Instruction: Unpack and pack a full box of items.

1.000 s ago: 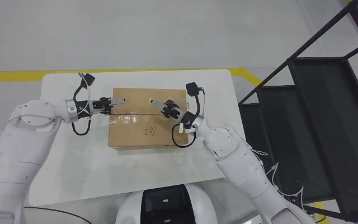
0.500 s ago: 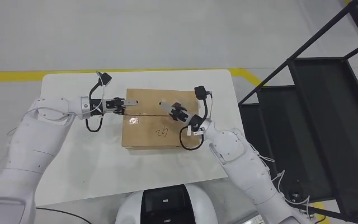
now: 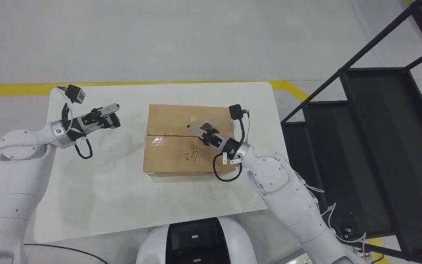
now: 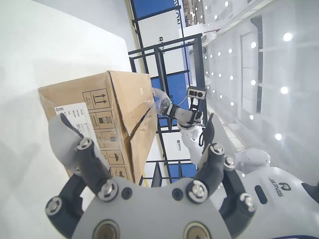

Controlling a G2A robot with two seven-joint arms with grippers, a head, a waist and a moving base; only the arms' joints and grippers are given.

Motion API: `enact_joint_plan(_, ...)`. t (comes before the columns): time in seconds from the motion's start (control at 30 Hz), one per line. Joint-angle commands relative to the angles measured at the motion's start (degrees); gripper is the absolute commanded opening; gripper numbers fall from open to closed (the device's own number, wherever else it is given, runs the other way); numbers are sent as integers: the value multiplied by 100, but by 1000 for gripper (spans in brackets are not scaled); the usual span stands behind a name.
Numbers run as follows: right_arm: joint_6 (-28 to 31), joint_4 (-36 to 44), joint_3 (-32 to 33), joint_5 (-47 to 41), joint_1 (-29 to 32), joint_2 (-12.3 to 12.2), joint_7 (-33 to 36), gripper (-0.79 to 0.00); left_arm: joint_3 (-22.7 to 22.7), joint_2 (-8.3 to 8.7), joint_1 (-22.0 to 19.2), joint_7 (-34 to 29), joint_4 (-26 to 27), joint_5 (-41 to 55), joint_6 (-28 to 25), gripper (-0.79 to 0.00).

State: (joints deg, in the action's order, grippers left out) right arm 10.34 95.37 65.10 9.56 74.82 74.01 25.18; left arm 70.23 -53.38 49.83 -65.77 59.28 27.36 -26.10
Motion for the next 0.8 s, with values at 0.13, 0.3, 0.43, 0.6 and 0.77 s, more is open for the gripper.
enact_joint_plan(0.13, -238, -313, -342, 120, -256, 73, -132, 0, 237, 74, 288, 14, 368, -28, 101, 0)
enact_joint_plan(0.3, -306, -418, -559, 235, -425, 127, -245, 0, 327, 102, 434, 45, 611, -79, 173, 0)
enact_joint_plan(0.43, -359, -420, -681, 293, -516, 161, -312, 0, 366, 112, 499, 44, 719, -97, 212, 0)
enact_joint_plan(0.6, -468, -450, -886, 369, -630, 214, -340, 0, 356, 106, 516, -5, 760, -72, 250, 0)
enact_joint_plan(0.77, -616, -556, -1150, 320, -846, 307, -430, 0, 318, 92, 499, -71, 759, -42, 254, 0)
